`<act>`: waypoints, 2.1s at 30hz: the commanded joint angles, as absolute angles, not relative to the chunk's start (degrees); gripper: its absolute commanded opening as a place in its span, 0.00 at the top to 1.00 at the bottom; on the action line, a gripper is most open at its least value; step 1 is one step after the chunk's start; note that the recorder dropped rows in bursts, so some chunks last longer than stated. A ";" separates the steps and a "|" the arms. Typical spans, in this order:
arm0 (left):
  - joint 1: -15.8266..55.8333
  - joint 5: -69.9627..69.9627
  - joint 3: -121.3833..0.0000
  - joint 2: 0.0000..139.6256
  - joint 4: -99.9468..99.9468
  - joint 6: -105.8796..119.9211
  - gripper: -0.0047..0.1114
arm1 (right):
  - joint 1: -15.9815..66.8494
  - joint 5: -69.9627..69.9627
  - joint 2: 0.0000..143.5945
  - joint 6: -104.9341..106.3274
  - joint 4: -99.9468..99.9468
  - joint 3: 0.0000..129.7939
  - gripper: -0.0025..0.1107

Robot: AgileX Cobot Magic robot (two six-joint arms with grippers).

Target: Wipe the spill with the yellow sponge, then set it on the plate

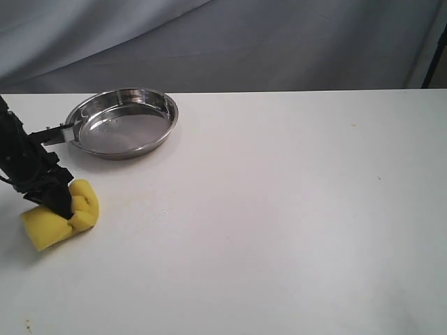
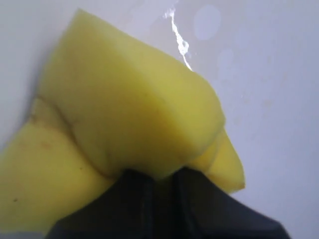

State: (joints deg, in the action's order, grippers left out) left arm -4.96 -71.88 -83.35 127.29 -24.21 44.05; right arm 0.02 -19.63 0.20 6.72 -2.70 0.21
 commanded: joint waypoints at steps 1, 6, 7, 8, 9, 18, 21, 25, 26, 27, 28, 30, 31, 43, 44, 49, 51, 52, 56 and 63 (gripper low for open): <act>-0.86 -67.55 -81.64 129.40 -19.60 44.18 0.96 | 0.09 -19.59 0.00 6.82 -2.93 0.00 0.98; 4.46 -59.76 -81.64 129.90 -21.30 44.07 0.96 | 0.09 -19.59 0.00 6.82 -2.93 0.00 0.98; 5.71 -57.92 -81.64 130.14 -21.26 44.07 0.96 | 0.09 -19.59 0.00 6.82 -2.93 0.00 0.98; 6.90 -56.65 -81.64 130.60 -21.26 44.07 0.96 | 0.09 -19.59 0.00 6.82 -2.93 0.00 0.98; 8.07 -55.94 -81.64 130.87 -21.26 44.07 0.96 | 0.09 -19.59 0.00 6.82 -2.93 0.00 0.98; 14.83 -53.34 -82.04 132.76 -21.51 46.71 0.96 | 0.09 -19.59 0.00 6.82 -2.93 0.00 0.98; 14.93 -55.23 -84.60 133.29 -23.90 46.71 0.96 | 0.09 -19.59 0.00 6.82 -2.93 0.00 0.98; 14.93 -59.10 -89.06 134.71 -26.93 46.71 0.96 | 0.09 -19.59 0.00 6.82 -2.93 0.00 0.98; 14.93 -59.97 -90.26 135.18 -28.47 46.71 0.96 | 0.09 -19.59 0.00 6.82 -2.93 0.00 0.98; 14.93 -60.37 -91.39 135.55 -29.74 46.71 0.96 | 0.09 -19.59 0.00 6.82 -2.93 0.00 0.98; 14.93 -60.37 -92.12 135.86 -30.56 46.82 0.96 | 0.09 -19.59 0.00 6.82 -2.93 0.00 0.98; 14.93 -60.25 -94.01 136.72 -32.79 47.15 0.96 | 0.09 -19.59 0.00 6.82 -2.93 0.00 0.98; 14.93 -60.15 -94.77 136.93 -33.52 47.15 0.96 | 0.09 -19.59 0.00 6.82 -2.93 0.00 0.98; 17.89 -55.67 -100.49 139.94 -46.01 51.53 0.96 | 0.09 -19.59 0.00 6.82 -2.93 0.00 0.98; 18.28 -55.42 -100.72 140.05 -46.15 51.53 0.96 | 0.09 -19.59 0.00 6.82 -2.93 0.00 0.98; 18.87 -56.94 -102.96 140.05 -46.15 51.53 0.96 | 0.09 -19.59 0.00 6.82 -2.93 0.00 0.98; 18.62 -57.34 -103.68 140.05 -46.42 51.53 0.96 | 0.09 -19.59 0.00 6.82 -2.93 0.00 0.98; 18.50 -57.70 -104.07 140.05 -46.71 51.25 0.96 | 0.09 -19.59 0.00 6.82 -2.93 0.00 0.98; 17.23 -58.07 -104.99 140.05 -47.19 47.66 0.96 | 0.09 -19.59 0.00 6.82 -2.93 0.00 0.98; 12.84 -64.48 -104.99 140.05 -41.91 42.18 0.96 | 0.09 -19.59 0.00 6.82 -2.93 0.00 0.98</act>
State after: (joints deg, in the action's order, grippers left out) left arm 14.87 -62.27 -104.91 139.34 -46.48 43.43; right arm 0.02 -19.63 0.20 6.72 -2.70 0.21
